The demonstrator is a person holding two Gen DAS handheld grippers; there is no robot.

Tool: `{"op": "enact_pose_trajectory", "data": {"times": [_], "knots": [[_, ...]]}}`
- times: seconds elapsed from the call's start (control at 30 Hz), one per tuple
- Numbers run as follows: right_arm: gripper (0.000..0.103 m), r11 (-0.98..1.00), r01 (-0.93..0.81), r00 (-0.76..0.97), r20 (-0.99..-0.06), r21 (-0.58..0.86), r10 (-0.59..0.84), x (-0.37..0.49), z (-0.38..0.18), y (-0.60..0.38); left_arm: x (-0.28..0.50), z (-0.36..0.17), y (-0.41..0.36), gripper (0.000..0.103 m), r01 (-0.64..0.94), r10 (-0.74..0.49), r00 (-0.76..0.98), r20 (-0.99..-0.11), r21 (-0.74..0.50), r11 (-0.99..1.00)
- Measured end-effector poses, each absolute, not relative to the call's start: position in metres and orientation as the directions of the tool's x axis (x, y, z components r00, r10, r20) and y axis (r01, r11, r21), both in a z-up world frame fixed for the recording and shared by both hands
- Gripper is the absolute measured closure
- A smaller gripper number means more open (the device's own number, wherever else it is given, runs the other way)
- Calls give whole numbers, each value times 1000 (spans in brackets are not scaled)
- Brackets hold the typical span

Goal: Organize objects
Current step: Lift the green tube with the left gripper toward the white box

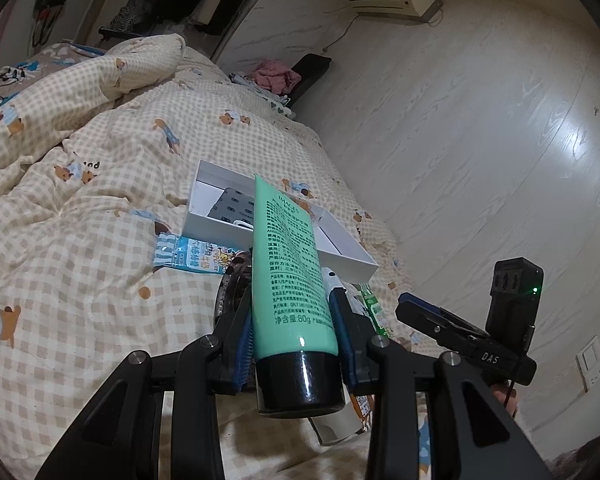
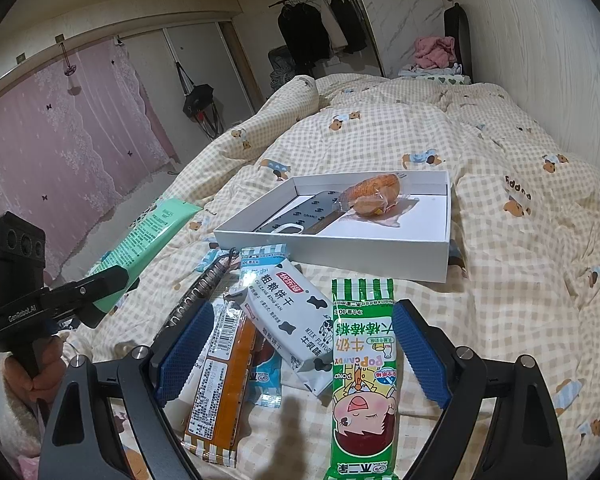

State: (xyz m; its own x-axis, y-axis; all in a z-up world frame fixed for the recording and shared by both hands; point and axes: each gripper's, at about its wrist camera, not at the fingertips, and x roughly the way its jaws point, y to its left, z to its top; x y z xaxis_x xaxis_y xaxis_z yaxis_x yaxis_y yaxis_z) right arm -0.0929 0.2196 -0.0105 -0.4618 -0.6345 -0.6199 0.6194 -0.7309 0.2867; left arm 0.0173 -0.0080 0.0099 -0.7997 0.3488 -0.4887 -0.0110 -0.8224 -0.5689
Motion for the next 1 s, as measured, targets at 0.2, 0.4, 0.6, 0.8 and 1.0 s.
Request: {"op": "enact_pose_trajectory", "data": {"times": [0.2, 0.4, 0.6, 0.8, 1.0], "knots": [[11, -707, 620, -415, -622, 339, -663, -95, -5, 224, 18, 13, -11, 64, -8, 367, -788, -494, -589, -808], [11, -638, 589, -320, -583, 495, -747, -84, 16, 246, 37, 41, -15, 64, 33, 300, -811, -502, -551, -834], [11, -597, 578, -250, -576, 556, -778, -64, 21, 238, 51, 51, -3, 64, 28, 284, -796, -535, -502, -865], [11, -613, 570, -300, -557, 547, -775, -56, 30, 233, 49, 51, 5, 64, 59, 270, -772, -575, -488, -871], [11, -699, 512, -372, -604, 499, -704, -58, 41, 230, 54, 58, 7, 64, 60, 247, -796, -553, -478, -876]]}}
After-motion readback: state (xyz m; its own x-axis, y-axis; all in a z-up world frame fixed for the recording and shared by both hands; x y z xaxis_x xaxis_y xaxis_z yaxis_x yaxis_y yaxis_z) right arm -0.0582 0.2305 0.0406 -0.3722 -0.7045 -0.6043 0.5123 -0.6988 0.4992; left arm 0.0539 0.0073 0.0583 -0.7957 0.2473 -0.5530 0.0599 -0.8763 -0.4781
